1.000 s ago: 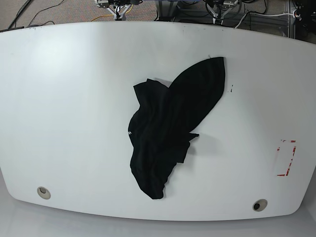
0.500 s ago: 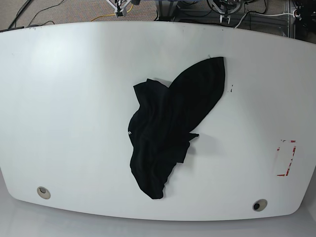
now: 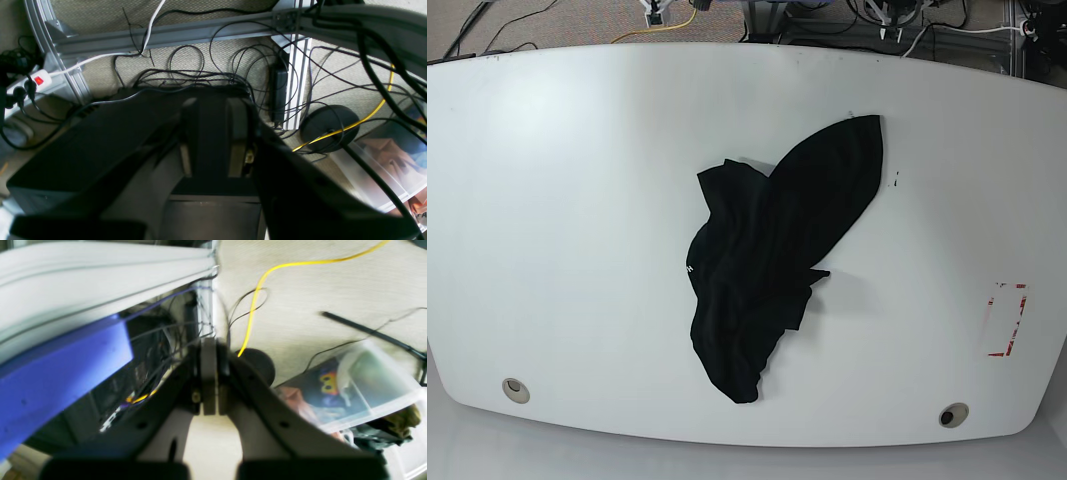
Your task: Layout the t-shirt on the table in an organized manner, then fold the t-shirt properly
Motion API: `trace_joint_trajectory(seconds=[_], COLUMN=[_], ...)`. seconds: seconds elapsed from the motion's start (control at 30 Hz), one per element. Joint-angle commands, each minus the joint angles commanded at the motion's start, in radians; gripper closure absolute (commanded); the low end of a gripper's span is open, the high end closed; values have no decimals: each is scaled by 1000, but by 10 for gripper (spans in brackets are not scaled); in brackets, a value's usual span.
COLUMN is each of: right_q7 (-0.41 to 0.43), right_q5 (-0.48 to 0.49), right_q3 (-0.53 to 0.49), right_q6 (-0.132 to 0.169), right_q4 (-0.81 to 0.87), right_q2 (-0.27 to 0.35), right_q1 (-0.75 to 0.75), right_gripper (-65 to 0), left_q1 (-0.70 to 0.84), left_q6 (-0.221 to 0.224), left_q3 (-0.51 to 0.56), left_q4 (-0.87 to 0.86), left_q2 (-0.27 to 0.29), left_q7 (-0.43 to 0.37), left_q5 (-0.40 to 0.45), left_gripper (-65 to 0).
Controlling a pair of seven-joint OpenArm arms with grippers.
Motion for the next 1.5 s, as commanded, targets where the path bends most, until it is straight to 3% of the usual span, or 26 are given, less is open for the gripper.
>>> trace_joint_trajectory(seconds=[0.33, 0.57, 0.97, 1.3, 1.5], right_q7=[-91, -138, -161, -252, -250], right_q5=[9, 9, 9, 9, 9], right_q3=[2, 2, 34, 63, 63], right_q6=[0, 0, 0, 9, 6], right_q4=[293, 496, 804, 1059, 1094], right_q2=[2, -3, -3, -5, -5], right_q1=[-176, -292, -462, -557, -575], right_gripper=[-3, -3, -3, -3, -3], left_q1=[153, 282, 480, 631, 683], left_q6=[0, -2, -2, -2, -2], left_q3=[2, 5, 5, -2, -3], left_q4=[173, 338, 664, 927, 1039], left_q2=[3, 11, 11, 11, 9], left_q7=[0, 2, 5, 8, 80], left_q5=[-5, -118, -212, -310, -388], left_gripper=[-125, -125, -125, -125, -125])
